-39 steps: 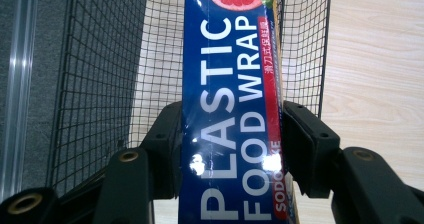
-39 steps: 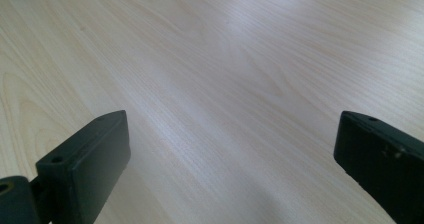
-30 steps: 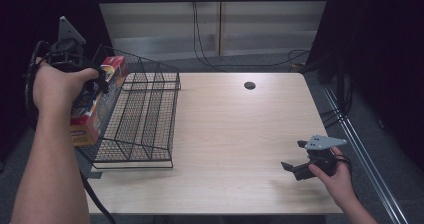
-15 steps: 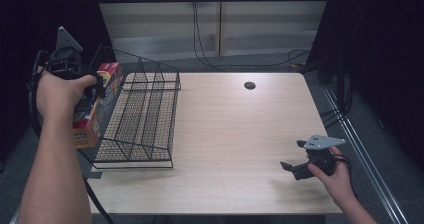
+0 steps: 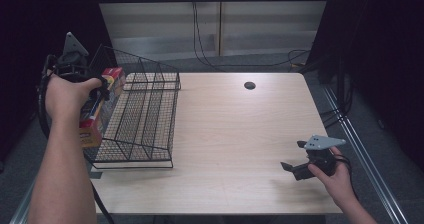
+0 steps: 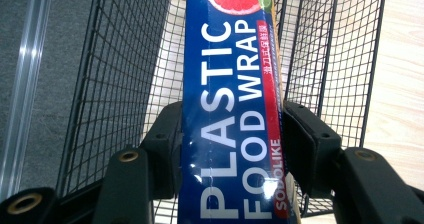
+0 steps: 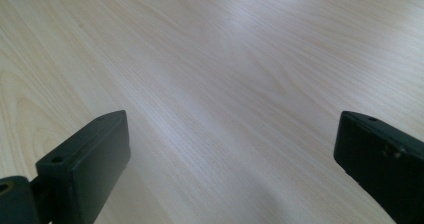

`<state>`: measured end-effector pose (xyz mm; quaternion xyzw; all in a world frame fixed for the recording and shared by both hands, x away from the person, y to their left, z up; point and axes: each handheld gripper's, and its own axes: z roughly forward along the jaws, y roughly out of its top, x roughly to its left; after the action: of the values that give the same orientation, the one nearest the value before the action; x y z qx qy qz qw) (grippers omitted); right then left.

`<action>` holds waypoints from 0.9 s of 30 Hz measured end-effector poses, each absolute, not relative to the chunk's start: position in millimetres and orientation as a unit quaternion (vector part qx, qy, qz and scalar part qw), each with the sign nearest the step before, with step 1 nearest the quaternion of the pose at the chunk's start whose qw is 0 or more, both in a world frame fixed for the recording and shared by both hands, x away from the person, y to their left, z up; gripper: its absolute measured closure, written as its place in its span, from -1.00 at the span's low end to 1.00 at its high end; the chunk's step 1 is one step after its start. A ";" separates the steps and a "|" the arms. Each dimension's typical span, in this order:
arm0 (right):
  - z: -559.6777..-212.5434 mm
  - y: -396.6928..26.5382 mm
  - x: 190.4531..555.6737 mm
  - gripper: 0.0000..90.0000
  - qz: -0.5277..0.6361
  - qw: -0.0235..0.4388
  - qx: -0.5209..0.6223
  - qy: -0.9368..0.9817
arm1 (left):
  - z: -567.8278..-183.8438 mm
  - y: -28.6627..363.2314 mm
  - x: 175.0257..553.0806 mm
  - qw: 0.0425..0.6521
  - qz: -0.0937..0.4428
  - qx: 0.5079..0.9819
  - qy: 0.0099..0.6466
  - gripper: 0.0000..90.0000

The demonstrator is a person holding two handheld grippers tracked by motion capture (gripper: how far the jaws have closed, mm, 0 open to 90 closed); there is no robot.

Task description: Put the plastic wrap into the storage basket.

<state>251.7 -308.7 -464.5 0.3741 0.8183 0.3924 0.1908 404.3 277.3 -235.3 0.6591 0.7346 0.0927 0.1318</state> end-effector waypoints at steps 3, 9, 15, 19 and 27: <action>-464.6 -308.7 251.7 -0.96 0.392 0.191 0.374 0.818 | -237.4 276.7 405.3 0.134 0.094 0.659 0.734 0.04; -464.8 -308.4 251.5 -0.96 0.392 0.191 0.373 0.819 | -244.7 276.1 408.9 0.129 0.093 0.660 0.735 0.04; -464.8 -308.6 251.4 -0.96 0.393 0.192 0.374 0.818 | -247.2 277.9 413.4 0.127 0.094 0.661 0.733 0.04; -464.7 -308.5 251.4 -0.96 0.393 0.192 0.374 0.818 | -249.8 278.3 414.8 0.130 0.095 0.657 0.737 0.03; -465.3 -307.8 251.1 -0.96 0.391 0.192 0.372 0.820 | -256.9 274.7 420.5 0.129 0.089 0.656 0.738 0.03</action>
<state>251.1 -307.8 -465.3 0.3724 0.8196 0.3908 0.1919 420.5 274.7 -256.9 0.6562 0.7382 0.0888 0.1289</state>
